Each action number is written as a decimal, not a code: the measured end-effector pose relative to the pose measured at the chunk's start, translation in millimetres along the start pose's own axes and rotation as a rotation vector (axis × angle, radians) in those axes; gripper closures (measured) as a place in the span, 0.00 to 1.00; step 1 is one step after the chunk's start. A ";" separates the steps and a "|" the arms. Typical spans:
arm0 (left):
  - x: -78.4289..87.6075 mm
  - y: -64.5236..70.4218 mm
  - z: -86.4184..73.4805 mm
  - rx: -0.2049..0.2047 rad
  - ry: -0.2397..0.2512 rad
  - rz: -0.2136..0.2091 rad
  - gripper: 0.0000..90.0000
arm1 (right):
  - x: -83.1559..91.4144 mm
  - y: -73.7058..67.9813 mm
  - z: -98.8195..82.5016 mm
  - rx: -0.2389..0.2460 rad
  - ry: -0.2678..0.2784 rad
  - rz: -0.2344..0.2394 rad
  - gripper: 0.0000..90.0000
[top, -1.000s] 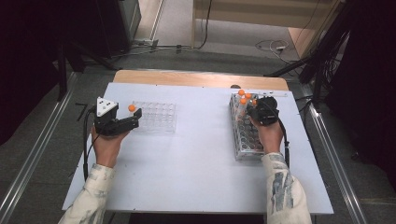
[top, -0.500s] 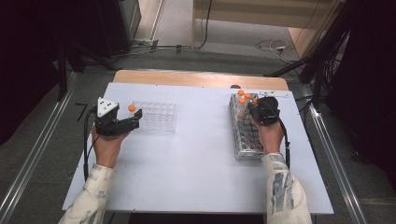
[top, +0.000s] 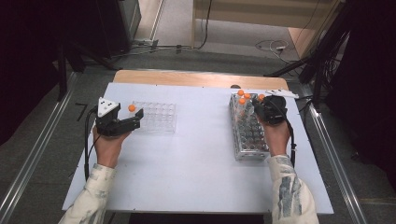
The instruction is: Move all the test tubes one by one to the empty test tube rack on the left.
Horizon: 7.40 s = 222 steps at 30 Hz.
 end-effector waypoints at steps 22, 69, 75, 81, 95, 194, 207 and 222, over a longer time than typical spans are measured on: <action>3.1 10.4 0.7 -0.019 -0.005 -0.010 0.15 | 44.7 -20.8 -10.5 0.030 0.061 0.114 0.80; 4.3 20.8 0.2 -0.024 -0.010 -0.060 0.16 | 23.1 -119.8 -19.5 0.120 0.047 0.314 0.80; 2.8 25.5 -1.6 -0.029 -0.015 -0.071 0.16 | 18.2 -133.6 -21.4 0.139 0.035 0.336 0.80; 2.1 42.2 -3.1 -0.018 -0.025 -0.143 0.16 | 14.8 -146.1 -25.7 0.166 0.023 0.355 0.80; 2.4 66.5 -4.5 -0.034 -0.030 -0.232 0.17 | 3.2 -182.5 -38.7 0.227 -0.010 0.414 0.80; 14.9 25.0 36.4 -0.066 0.082 -0.194 0.78 | 10.3 -201.7 -61.8 0.279 -0.069 0.500 0.36; -1.9 5.5 33.4 -0.061 0.083 -0.124 0.78 | 9.8 -196.3 -61.5 0.279 -0.075 0.492 0.36; -16.5 4.0 6.5 -0.063 -0.005 -0.088 0.78 | 8.1 -201.2 -63.6 0.270 -0.075 0.499 0.36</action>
Point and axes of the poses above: each handheld gripper's, and its own axes: x roughly backward along the jaws, z roughly out of its top, y roughly to its right, the point moved 3 cm from there along -x, roughly forward along the jaws, and after that the axes turned 5 degrees about y, right-handed, at the moved point
